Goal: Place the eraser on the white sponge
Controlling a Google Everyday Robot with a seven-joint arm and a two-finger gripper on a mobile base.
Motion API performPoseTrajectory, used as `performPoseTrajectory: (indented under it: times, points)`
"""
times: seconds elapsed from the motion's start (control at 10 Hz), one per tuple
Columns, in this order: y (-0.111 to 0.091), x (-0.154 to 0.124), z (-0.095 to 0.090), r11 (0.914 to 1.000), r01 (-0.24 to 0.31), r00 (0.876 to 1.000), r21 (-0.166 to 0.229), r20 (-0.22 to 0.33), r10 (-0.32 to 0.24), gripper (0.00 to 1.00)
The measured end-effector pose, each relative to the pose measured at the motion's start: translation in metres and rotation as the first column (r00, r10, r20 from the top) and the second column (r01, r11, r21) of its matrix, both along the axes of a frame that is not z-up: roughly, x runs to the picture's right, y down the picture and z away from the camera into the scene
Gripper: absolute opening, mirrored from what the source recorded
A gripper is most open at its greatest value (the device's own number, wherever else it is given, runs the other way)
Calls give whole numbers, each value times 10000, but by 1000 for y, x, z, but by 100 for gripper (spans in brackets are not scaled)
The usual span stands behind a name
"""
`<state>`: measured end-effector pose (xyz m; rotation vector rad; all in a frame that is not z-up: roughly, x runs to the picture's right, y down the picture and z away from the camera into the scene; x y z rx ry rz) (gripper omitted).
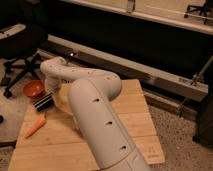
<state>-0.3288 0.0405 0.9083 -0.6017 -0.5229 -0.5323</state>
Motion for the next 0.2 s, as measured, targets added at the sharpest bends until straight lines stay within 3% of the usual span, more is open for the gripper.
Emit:
performPoseTrajectory:
  times: [0.2]
  points:
    - [-4, 8, 1, 10000, -34, 10000, 26, -78, 34, 80]
